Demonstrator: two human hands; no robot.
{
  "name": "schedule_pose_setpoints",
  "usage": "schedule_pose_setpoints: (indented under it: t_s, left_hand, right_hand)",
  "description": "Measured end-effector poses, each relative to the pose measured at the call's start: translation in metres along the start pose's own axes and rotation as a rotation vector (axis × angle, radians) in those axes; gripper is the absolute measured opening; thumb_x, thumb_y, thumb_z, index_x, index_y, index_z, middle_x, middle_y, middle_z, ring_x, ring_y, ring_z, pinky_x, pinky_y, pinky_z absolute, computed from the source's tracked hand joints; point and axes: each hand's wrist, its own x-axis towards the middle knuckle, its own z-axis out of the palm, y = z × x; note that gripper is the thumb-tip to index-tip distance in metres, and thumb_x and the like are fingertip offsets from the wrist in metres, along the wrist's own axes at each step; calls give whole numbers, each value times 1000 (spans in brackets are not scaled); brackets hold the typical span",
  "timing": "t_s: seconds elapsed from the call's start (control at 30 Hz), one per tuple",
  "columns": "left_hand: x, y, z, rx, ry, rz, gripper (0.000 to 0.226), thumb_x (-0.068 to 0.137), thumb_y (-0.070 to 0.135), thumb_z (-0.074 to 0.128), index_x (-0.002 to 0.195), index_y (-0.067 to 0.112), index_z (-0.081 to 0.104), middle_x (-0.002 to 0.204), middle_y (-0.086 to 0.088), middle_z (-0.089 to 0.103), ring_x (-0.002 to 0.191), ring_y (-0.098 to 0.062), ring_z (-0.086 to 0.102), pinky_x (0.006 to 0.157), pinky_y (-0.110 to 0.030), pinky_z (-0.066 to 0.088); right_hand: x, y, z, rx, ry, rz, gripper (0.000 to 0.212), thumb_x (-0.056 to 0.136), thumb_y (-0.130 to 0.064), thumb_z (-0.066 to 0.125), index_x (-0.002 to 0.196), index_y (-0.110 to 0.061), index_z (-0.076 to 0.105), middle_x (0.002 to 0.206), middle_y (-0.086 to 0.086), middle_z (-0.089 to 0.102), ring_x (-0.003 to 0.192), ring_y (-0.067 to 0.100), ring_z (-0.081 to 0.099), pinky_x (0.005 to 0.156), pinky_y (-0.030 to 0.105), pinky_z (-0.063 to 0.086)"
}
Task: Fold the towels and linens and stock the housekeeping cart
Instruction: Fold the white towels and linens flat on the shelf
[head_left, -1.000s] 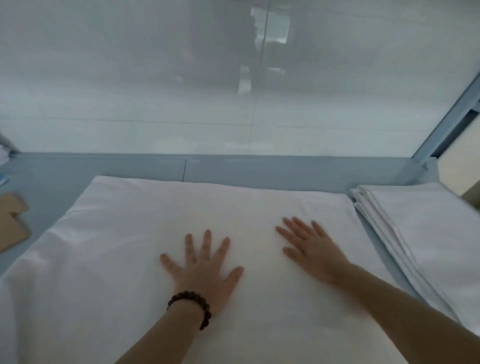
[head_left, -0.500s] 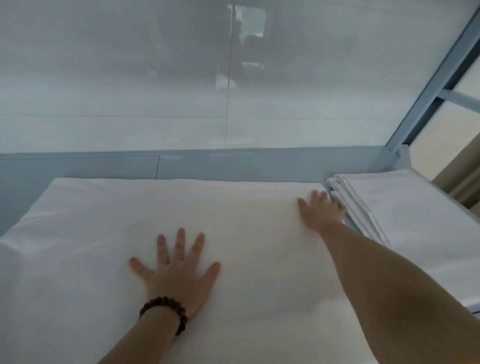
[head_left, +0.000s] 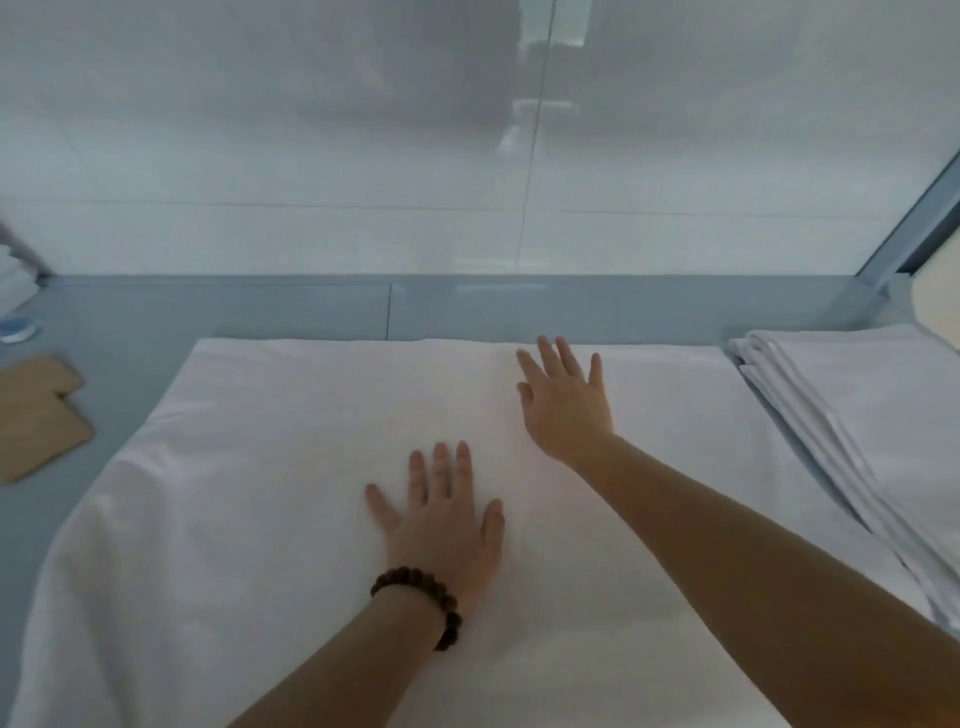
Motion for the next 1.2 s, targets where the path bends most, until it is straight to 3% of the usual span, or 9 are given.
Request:
schedule_pose_setpoints:
  t_s: [0.1,0.2,0.3,0.43,0.5,0.67,0.9,1.07,1.2]
  left_hand:
    - [10,-35,-9,63,-33,93,62,95,57,3,150,36,-16,159,12,-19,146,-16,-20,109,-67,-10]
    - [28,-92,-20,104,-106,93,68,81,77,-2,142,52,-20,155,23,-24,145,-16,-24,103,-73,-12]
    - [40,-175,-33,116,-44,-60,81,65,89,-9,139,59,-20,154,25,-22,146,-19,-19,104,-71,-8]
    - [55,-257,-59,101,-8,-445,75,83,79,5,149,46,-5,161,13,-9,148,-27,-6,113,-64,1]
    - [70,-244,-61,150,47,-470,72,91,67,14,153,31,3,163,2,-5,148,-31,-7,114,-62,-5]
    - [90,-136,-28,117,-31,133,69,89,67,7,152,39,-3,162,7,-10,148,-24,-11,113,-57,-10]
    - [93,-210,-84,102,-121,-429,73,98,60,19,155,18,-2,162,-10,-10,148,-29,-7,118,-51,1]
    - [8,-118,-41,92,-206,-122,95,83,78,22,152,22,-12,159,-10,-21,145,-38,-16,109,-65,-3]
    - [-50,-111,-16,85,-260,-188,94,76,85,17,144,36,-29,152,0,-38,140,-37,-31,96,-76,-9]
  right_hand:
    - [-35,-59,19,196,-135,-14,51,102,-40,22,152,-30,15,162,-2,3,148,17,-3,117,53,-2]
    - [-48,-75,36,70,-187,5,60,98,-53,15,153,-31,2,162,-3,-3,148,17,-6,116,54,-5]
    - [-48,-77,42,7,-155,-13,63,95,-58,8,152,-33,-4,161,-4,-5,148,18,-5,117,55,-1]
    - [-50,-81,44,-11,-146,-18,64,94,-59,6,152,-34,-5,161,-4,-5,148,18,-5,117,54,-1]
    - [-51,-84,44,-20,-138,-11,63,94,-58,7,152,-34,-4,161,-5,-4,148,17,-5,117,53,-1]
    - [-49,-86,46,-22,-112,1,63,93,-58,4,151,-37,-5,161,-7,-4,148,15,-5,118,52,0]
    - [-48,-84,51,-26,-86,-3,62,94,-58,7,151,-37,-1,161,-7,1,148,15,-1,118,52,2]
    - [-47,-82,48,-23,-106,-25,61,95,-57,13,151,-37,3,161,-6,4,148,15,1,117,53,3]
    - [-50,-79,43,-4,-130,-35,58,96,-55,15,151,-39,5,161,-6,5,148,15,2,117,54,3]
